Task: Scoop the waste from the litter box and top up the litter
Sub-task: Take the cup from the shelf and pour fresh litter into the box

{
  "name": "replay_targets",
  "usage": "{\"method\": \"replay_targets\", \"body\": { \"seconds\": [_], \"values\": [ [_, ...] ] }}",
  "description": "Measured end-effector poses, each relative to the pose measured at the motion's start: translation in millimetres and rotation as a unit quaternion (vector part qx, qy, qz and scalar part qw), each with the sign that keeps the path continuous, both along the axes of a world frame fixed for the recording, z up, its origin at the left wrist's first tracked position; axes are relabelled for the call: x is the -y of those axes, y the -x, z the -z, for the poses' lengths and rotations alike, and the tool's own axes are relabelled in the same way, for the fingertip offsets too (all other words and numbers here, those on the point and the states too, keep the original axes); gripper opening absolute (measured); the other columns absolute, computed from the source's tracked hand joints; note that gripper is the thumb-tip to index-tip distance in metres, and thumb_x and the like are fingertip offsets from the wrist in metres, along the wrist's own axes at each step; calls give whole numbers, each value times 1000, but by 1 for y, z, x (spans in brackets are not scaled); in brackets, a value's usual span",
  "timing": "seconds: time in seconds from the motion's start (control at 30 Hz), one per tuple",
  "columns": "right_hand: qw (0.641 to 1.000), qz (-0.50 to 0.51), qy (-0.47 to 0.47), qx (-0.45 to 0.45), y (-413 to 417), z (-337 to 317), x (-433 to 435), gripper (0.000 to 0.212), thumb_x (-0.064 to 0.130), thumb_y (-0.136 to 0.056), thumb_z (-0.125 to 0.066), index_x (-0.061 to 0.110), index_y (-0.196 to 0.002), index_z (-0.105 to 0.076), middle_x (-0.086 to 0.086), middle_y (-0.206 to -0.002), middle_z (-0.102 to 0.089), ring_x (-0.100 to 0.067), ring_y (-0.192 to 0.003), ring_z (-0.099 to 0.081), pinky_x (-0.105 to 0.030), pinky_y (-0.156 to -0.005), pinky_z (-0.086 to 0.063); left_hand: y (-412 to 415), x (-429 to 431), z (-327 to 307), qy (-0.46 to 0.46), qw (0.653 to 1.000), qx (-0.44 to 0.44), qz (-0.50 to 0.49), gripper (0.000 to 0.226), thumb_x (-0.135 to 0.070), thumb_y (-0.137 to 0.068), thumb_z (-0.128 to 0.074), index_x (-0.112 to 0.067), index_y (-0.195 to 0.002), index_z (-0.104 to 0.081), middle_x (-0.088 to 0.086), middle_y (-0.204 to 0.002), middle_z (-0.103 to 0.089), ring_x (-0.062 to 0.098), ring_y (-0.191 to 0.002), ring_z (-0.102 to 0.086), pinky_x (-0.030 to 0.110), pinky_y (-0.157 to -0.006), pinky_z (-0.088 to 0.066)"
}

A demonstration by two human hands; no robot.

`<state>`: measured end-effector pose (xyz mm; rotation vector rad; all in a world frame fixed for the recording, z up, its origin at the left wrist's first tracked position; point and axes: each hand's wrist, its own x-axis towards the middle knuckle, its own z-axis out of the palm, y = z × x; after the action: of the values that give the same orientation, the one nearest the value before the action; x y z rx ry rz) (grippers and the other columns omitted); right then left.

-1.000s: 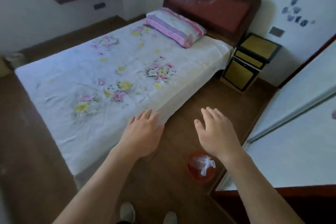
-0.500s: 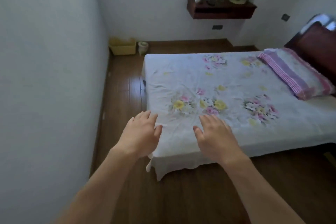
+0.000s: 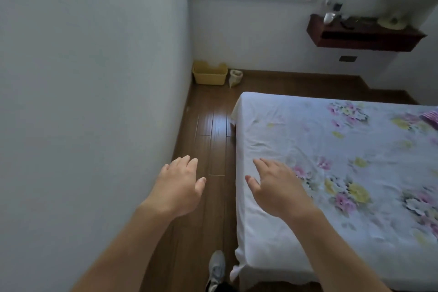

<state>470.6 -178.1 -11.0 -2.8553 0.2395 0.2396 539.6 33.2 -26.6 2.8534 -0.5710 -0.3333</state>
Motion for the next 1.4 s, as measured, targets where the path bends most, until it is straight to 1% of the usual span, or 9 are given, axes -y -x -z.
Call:
{"method": "replay_targets", "body": {
  "seconds": [0.07,0.2,0.3,0.43,0.57,0.7,0.83,1.0,1.4],
  "values": [
    [1000,-8,-5,-4,-48,5,6,55,47,-102,-36,18,-149,-35,0,-149,-45,-21,-138,-38,-36,-115,-28,-40,3,3,3,1000,6,-7,57,-43,-100,-37,-15,-149,-30,1,-151,-36,18,-141,-28,36,-118,-20],
    [1000,-16,-13,-5,-141,9,17,44,46,-102,-35,17,-132,-49,0,-135,-54,-20,-128,-45,-35,-108,-33,-123,7,0,13,999,-4,-37,57,-43,-100,-35,-15,-150,-28,0,-156,-31,17,-144,-24,35,-119,-18],
    [1000,-21,1,6,-202,4,25,44,46,-102,-34,17,-129,-52,1,-133,-54,-20,-127,-45,-35,-108,-33,-184,9,-4,18,999,10,-47,56,-43,-100,-35,-17,-149,-31,0,-156,-32,16,-144,-26,35,-119,-19],
    [1000,-14,7,18,-278,-4,41,46,46,-103,-32,18,-135,-49,2,-139,-52,-18,-132,-42,-35,-112,-31,-265,13,-4,27,998,11,-55,55,-44,-100,-35,-19,-148,-33,0,-154,-35,17,-143,-28,37,-119,-20],
    [1000,5,20,16,-367,4,57,50,48,-102,-31,21,-142,-45,3,-145,-47,-19,-137,-37,-38,-117,-28,-360,22,8,33,998,-16,-41,54,-44,-101,-32,-23,-151,-28,-1,-158,-26,18,-146,-18,41,-120,-15],
    [997,65,17,29,-454,9,73,48,47,-102,-32,20,-139,-47,1,-145,-47,-21,-137,-36,-39,-116,-26,-468,40,25,67,997,-33,-32,55,-43,-101,-33,-22,-151,-29,-1,-159,-25,16,-147,-17,40,-120,-14],
    [991,126,-2,45,-525,-1,95,49,45,-103,-33,19,-143,-45,-1,-151,-43,-22,-143,-30,-41,-118,-20,-568,71,25,105,993,-49,-18,54,-43,-100,-37,-22,-150,-32,-1,-157,-29,16,-146,-20,40,-120,-17],
    [981,177,2,78,-600,-5,136,47,43,-102,-36,20,-141,-48,1,-149,-46,-21,-139,-35,-41,-116,-25,-666,118,20,111,993,-33,20,52,-40,-100,-39,-23,-148,-36,0,-156,-32,18,-145,-22,41,-119,-19],
    [973,217,-54,54,-844,53,278,52,43,-102,-37,18,-148,-42,1,-157,-38,-21,-148,-23,-46,-120,-16,-897,267,33,95,993,-24,57,52,-42,-102,-33,-29,-152,-26,-4,-162,-14,16,-150,0,42,-122,-5]
  ]
}}
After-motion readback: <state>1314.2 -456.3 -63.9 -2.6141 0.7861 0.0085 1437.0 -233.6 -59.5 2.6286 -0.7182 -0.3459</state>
